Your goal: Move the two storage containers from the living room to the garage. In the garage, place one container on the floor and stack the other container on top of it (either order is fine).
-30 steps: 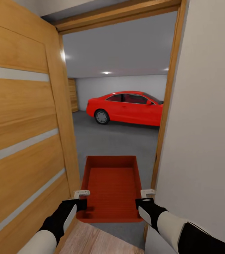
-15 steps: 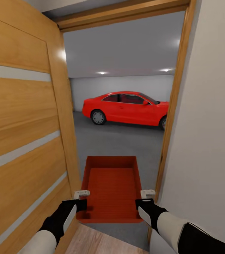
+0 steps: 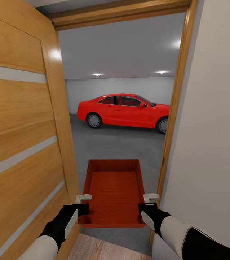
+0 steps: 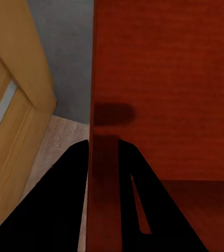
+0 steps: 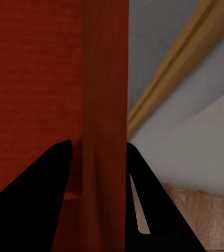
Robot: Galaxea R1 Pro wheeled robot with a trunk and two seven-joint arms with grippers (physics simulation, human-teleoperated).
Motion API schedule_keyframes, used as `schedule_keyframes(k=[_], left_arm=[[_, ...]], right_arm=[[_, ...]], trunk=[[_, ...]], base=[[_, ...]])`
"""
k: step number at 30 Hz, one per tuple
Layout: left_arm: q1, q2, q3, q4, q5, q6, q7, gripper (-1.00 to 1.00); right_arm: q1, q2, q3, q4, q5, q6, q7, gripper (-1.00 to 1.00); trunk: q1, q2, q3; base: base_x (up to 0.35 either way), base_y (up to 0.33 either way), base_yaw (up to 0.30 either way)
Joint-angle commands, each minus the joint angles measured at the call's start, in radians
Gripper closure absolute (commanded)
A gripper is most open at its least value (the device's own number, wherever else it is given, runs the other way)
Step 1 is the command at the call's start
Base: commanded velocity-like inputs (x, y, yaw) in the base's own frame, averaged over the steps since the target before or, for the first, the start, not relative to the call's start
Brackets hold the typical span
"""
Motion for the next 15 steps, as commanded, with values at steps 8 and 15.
schedule_keyframes(k=[8, 15], left_arm=[[0.001, 0.001, -0.071, 0.003, -0.023, 0.005, 0.007, 1.0], [0.001, 0.001, -0.071, 0.006, -0.023, 0.005, 0.006, 1.0]], right_arm=[[-0.001, -0.003, 0.005, 0.001, -0.005, 0.006, -0.025, 1.0], [-0.001, -0.003, 0.005, 0.001, -0.005, 0.006, -0.025, 1.0]], trunk=[[0.0, -0.001, 0.0], [0.0, -0.001, 0.0]], base=[[0.001, 0.019, -0.241], [0.089, 0.239, -0.084]])
